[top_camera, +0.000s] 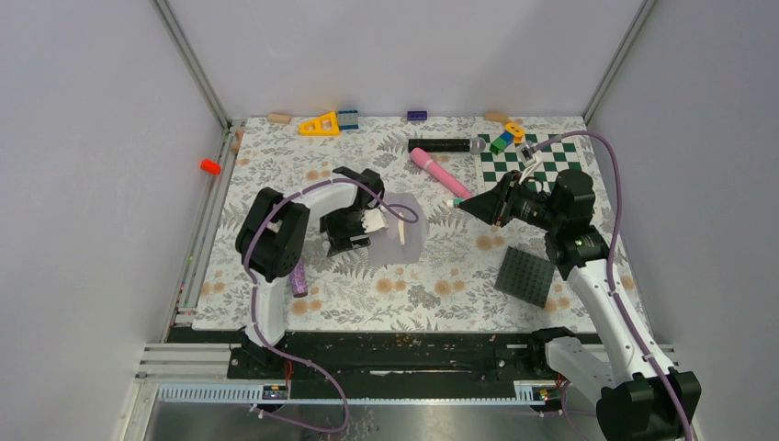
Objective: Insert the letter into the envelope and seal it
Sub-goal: Place the solid glue cap at the center of the board, then unscrew the solid glue.
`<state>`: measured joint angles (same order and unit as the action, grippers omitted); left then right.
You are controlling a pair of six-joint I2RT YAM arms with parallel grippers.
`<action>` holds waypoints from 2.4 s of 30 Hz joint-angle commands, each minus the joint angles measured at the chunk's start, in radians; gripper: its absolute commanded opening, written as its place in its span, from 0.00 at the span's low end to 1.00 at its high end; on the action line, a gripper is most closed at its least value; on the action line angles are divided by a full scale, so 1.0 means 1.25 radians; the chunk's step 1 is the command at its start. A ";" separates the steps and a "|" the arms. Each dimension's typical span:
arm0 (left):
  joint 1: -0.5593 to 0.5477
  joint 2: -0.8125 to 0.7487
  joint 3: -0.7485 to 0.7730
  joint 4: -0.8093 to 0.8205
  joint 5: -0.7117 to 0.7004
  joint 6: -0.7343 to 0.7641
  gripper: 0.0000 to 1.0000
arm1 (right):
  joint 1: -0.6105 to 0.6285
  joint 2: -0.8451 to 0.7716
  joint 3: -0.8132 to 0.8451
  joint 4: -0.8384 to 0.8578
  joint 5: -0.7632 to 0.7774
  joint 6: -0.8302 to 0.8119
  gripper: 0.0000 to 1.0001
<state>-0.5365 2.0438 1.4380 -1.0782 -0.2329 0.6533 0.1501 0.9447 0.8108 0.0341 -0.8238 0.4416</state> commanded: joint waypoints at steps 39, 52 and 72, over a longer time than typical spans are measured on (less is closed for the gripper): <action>-0.187 -0.458 0.124 0.308 0.745 -0.346 0.97 | 0.140 0.190 -0.031 0.306 -0.250 0.223 0.00; -0.237 -0.428 0.124 0.303 0.607 -0.312 0.76 | 0.140 0.204 -0.035 0.345 -0.271 0.260 0.01; -0.259 -0.421 0.122 0.283 0.531 -0.276 0.54 | 0.140 0.205 -0.028 0.336 -0.277 0.257 0.00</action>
<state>-0.8558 1.5326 1.5749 -0.7479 0.4671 0.2916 0.3180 1.2118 0.7647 0.4164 -1.1454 0.7609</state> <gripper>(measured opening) 0.552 0.296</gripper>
